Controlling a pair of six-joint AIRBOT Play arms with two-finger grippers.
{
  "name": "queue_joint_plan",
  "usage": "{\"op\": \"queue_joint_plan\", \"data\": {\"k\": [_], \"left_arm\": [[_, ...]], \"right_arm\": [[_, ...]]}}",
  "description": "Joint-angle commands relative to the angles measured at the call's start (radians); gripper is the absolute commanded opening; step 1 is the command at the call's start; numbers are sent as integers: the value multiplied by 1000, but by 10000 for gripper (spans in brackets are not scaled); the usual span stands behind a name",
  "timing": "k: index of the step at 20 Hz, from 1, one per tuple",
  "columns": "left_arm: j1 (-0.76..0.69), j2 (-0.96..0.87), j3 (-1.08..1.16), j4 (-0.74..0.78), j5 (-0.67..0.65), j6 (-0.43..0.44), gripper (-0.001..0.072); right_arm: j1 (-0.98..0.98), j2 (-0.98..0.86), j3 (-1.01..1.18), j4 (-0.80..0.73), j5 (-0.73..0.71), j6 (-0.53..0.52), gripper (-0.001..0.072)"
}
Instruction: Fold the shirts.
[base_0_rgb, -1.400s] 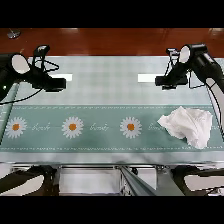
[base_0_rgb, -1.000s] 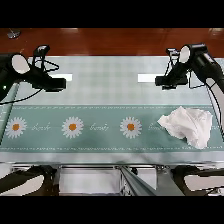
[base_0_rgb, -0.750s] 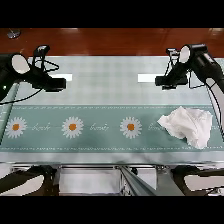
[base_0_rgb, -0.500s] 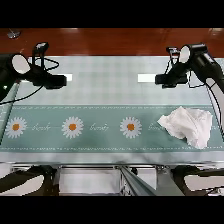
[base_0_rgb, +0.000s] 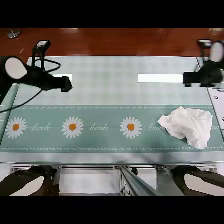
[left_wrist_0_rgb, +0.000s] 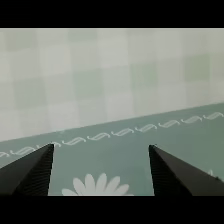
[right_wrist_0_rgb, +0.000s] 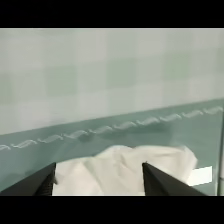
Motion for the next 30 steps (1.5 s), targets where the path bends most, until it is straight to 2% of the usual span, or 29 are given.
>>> {"op": "queue_joint_plan", "data": {"k": [1, 3, 5, 8, 11, 12, 13, 14, 16, 18, 21, 25, 30], "left_arm": [[-89, 199, -179, -20, 13, -77, 701], [-133, 273, -307, -20, 79, -122, 701], [-133, 262, -362, -20, 121, -132, 701], [-132, 203, -365, -23, 180, -132, 701], [-132, 163, -365, -36, 235, -132, 701], [-132, 152, -365, -35, 248, -132, 700], [-132, 144, -365, -35, 254, -132, 701], [-132, 140, -364, -34, 251, -119, 701], [-125, 146, -351, -7, 196, -68, 700], [-92, 165, -343, 22, 141, -68, 700], [-51, 223, -352, 18, 65, -72, 700], [-53, 327, -363, 17, 79, -149, 700], [-54, 347, -363, 17, 80, -151, 700]], "right_arm": [[-168, 277, -280, 13, -42, 68, 619], [-239, 415, -494, 88, -131, 80, 619], [-290, 443, -632, 180, -203, 79, 619], [-314, 339, -699, 256, -286, 61, 619], [-314, 212, -698, 328, -283, 50, 614], [-314, 188, -692, 364, -280, 30, 517], [-314, 182, -676, 408, -280, -10, 195], [-314, 190, -635, 449, -280, -53, 31], [-314, 238, -491, 494, -256, -113, 31], [-314, 306, -295, 505, -245, -136, 31], [-289, 393, -20, 541, -243, -228, 31], [-166, 419, 306, 504, -241, -248, 31], [-67, 417, 573, 473, -262, -247, 30]]}}
